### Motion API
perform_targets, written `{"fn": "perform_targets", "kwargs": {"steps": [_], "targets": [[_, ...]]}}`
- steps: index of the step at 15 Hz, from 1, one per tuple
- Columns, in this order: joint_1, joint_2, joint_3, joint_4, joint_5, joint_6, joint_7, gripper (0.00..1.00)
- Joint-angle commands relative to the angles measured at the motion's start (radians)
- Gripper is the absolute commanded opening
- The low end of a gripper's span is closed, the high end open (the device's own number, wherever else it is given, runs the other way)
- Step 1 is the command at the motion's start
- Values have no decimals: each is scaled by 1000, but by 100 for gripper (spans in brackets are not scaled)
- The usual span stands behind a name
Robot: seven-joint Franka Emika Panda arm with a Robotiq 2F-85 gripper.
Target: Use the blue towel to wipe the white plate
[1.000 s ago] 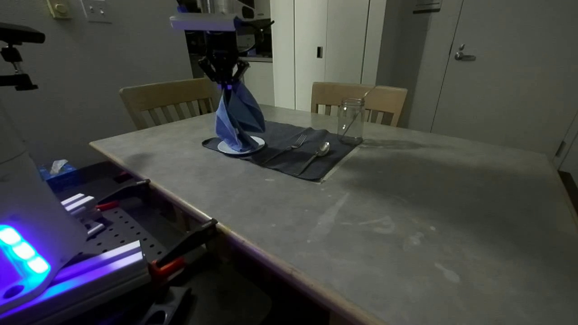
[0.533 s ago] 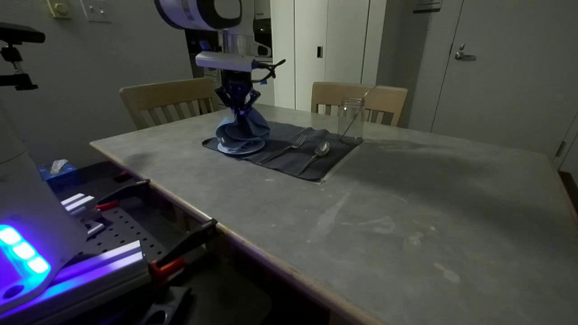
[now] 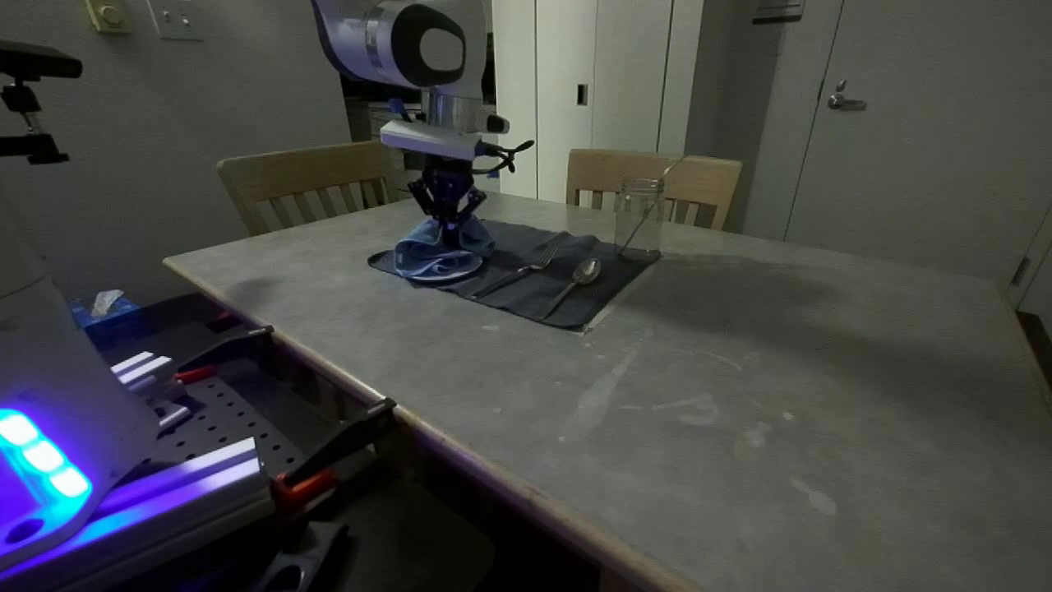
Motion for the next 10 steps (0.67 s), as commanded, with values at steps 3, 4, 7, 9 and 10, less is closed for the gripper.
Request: {"fn": "perform_targets", "kwargs": {"steps": [3,4,7,9,10], "targets": [[-54,13,24,4,16,-5,-2,1],[-51,12,14,3,8,-6,19,1],[-27,7,-22,2,-30,-25,116,1],[-25,10,-27,8,-41,-35,154,1],[-28,13,-23,10,-38,-41,159,1]]}}
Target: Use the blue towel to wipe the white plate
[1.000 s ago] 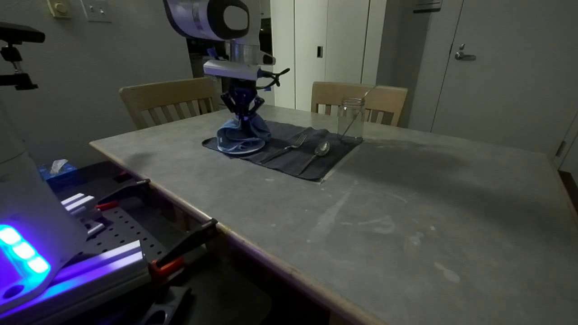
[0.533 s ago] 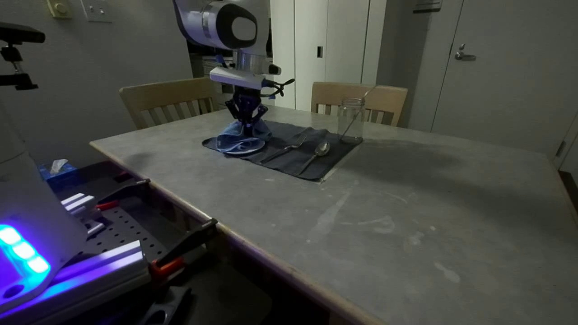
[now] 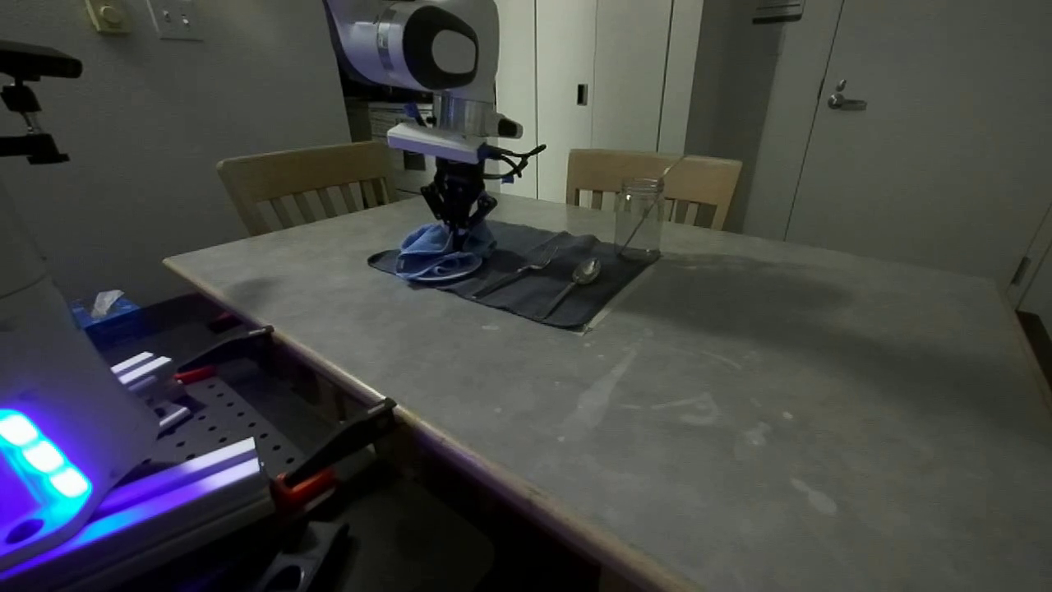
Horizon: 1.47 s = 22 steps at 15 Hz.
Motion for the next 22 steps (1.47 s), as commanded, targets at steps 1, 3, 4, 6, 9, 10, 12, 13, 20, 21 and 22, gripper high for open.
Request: {"fn": "perform_targets", "kwargs": {"steps": [1,3,4,6,9,10,12,13,20,21,22], "targets": [[-8,14,8,20,4,-42,13,1],[-24,29,35,34,30,-46,-38,1],[-38,43,58,46,54,-46,-81,1],[-60,63,98,66,102,-48,-170,1],[-86,93,134,95,144,-81,-255,1],[-86,95,131,98,141,-99,-252,1],[-78,94,109,92,120,-127,-225,1],[-73,92,95,85,109,-137,-203,1],[-31,88,3,87,72,-173,-29,1],[-22,91,-6,89,62,-150,4,1],[-12,96,-16,94,49,-136,41,1]]}}
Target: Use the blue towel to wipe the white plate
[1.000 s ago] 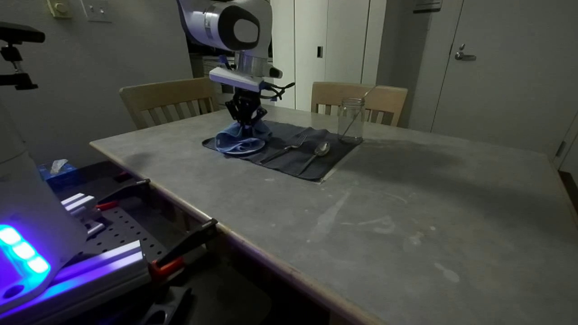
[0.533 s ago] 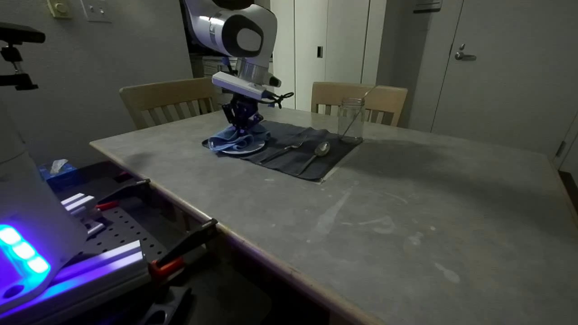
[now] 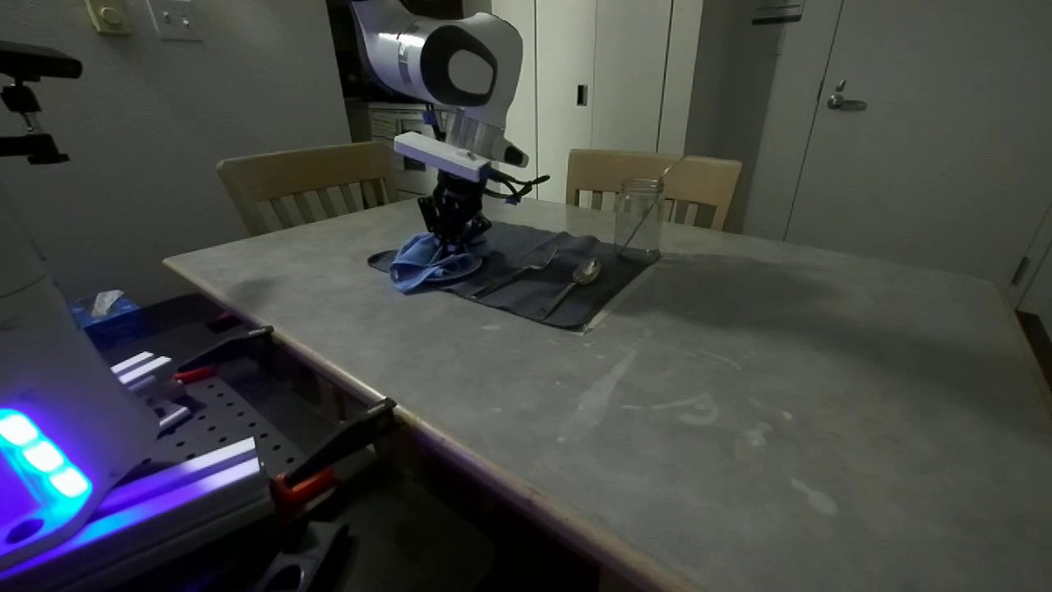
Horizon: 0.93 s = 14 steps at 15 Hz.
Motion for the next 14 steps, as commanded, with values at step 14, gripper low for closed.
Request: {"fn": "perform_targets", "kwargs": {"steps": [14], "targets": [[-59,86,89,136,55,89,-49,1]]}}
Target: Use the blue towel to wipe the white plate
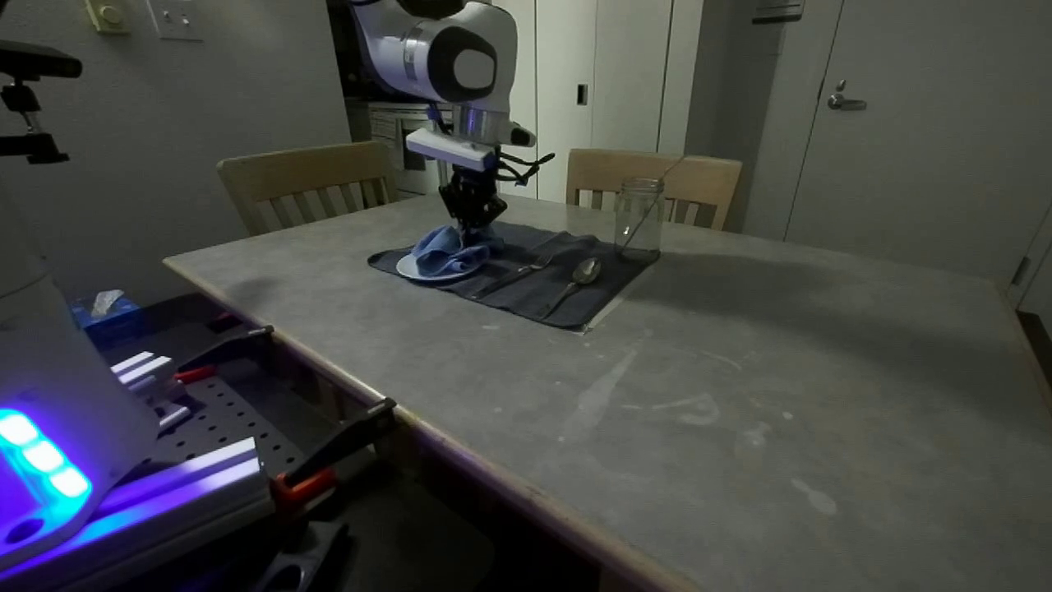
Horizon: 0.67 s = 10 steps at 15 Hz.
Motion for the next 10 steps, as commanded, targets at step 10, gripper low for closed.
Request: {"fn": "perform_targets", "kwargs": {"steps": [10], "targets": [[-117,42,44,60,116,-396,-208,1]]}}
